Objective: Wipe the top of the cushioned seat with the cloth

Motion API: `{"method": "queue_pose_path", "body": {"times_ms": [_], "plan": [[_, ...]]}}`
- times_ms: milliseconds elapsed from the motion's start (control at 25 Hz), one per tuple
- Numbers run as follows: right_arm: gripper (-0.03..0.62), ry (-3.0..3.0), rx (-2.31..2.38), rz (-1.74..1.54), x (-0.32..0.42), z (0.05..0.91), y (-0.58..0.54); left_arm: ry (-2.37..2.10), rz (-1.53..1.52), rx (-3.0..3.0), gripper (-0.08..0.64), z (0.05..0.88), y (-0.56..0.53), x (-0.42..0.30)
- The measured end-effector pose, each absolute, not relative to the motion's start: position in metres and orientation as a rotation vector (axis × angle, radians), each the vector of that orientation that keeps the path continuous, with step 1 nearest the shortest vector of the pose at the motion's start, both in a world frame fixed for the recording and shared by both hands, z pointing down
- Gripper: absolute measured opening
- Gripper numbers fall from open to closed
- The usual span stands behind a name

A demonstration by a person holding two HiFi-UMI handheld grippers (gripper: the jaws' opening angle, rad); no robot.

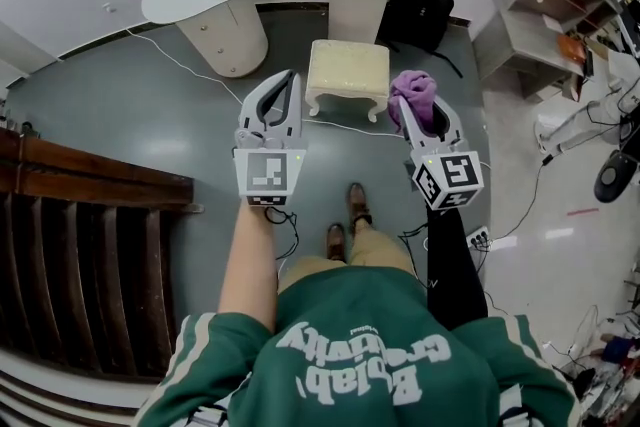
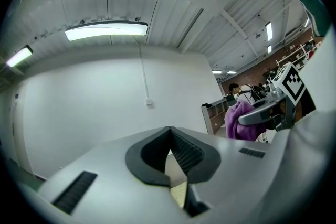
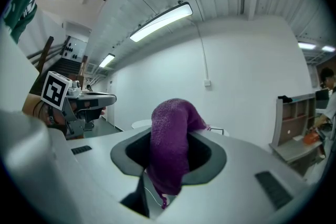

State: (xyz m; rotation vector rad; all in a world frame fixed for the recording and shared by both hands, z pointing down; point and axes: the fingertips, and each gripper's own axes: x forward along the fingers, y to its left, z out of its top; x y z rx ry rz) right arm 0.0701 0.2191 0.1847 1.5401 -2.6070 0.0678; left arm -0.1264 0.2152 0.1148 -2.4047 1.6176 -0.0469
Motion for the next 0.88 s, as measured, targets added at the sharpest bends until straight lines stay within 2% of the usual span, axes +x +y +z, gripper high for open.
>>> {"method": "queue_pose_path", "body": {"times_ms": [440, 880], "plan": [[0.143, -2.638, 1.56, 0.109, 0.064, 0.201, 0.141, 1.645, -0.098, -2.375, 0.015, 0.133, 0.152, -0.144], [0.138, -2.722, 1.431, 0.22, 0.045, 0.237, 0.014, 1.624, -0.194, -2.403, 0.015, 0.16, 0.018, -0.125]]}}
